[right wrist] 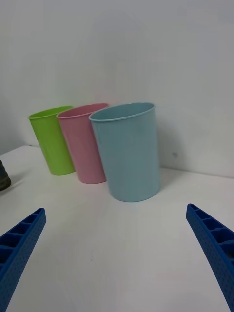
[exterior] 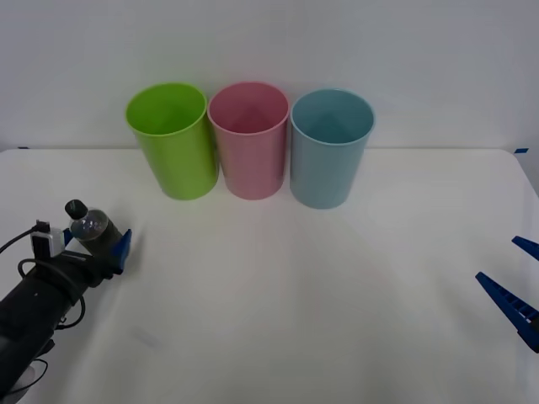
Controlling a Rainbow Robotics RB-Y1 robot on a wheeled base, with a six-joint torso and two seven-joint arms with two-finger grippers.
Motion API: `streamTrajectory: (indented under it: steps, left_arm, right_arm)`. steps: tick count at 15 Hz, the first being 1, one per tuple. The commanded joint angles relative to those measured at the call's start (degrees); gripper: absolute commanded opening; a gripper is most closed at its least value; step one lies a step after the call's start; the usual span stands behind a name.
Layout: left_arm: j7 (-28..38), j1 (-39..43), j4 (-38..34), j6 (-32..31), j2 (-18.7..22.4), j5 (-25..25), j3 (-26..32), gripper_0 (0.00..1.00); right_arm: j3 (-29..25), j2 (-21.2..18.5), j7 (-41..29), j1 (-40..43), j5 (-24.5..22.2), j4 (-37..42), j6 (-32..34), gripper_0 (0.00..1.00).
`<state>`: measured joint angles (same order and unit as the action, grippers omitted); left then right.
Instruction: Grasp the object on the table and drop it into the matching bin: aluminum can to the light blue bin, PET bottle to the pink bin.
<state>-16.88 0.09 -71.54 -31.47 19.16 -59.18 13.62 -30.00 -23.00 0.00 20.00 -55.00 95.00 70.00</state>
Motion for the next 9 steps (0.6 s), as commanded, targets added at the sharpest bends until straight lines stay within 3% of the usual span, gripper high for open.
streamTrajectory:
  steps: [1, 5, 6, 8, 9]
  left_arm:
    - [-0.3, -1.7, 1.8, -0.1, 0.0, -0.1, 0.0, 1.00]
    - [-0.3, -1.8, 1.8, -0.1, 0.0, -0.1, 0.0, 0.97]
    - [-0.3, -1.8, 1.8, 0.0, 0.0, -0.1, 0.0, 0.81]
    - [-0.5, -1.8, 1.8, -0.3, 0.0, -0.2, 0.2, 0.09]
    - [-0.6, -1.8, 1.8, -0.3, 0.0, -0.2, 0.4, 0.00]
  right_arm:
    - [0.0, 0.0, 0.0, 0.0, 0.0, 0.0, 0.0, 1.00]
    - [0.0, 0.0, 0.0, 0.0, 0.0, 0.0, 0.0, 1.00]
    - [0.0, 0.0, 0.0, 0.0, 0.0, 0.0, 0.0, 1.00]
    - [0.0, 0.0, 0.0, 0.0, 0.0, 0.0, 0.0, 1.00]
    - [0.0, 0.0, 0.0, 0.0, 0.0, 0.0, 0.0, 1.00]
